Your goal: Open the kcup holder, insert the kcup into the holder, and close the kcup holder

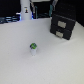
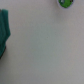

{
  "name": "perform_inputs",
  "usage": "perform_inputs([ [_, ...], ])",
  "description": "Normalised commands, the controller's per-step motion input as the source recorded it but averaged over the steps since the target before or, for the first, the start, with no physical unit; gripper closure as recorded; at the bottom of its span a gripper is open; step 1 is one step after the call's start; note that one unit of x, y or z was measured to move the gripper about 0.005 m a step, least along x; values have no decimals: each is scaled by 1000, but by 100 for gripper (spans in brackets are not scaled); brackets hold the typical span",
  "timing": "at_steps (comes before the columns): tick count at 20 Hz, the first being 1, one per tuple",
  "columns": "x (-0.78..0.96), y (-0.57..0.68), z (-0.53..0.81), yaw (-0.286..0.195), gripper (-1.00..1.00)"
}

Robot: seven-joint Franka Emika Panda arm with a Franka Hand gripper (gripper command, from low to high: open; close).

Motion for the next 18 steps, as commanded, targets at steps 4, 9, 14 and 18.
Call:
perform_inputs([
  [4, -345, 392, 28, -109, -100],
  [9, -376, 457, 37, -135, -100],
  [14, -312, 526, 16, -157, -100],
  [18, -174, 662, 7, -191, -100],
])
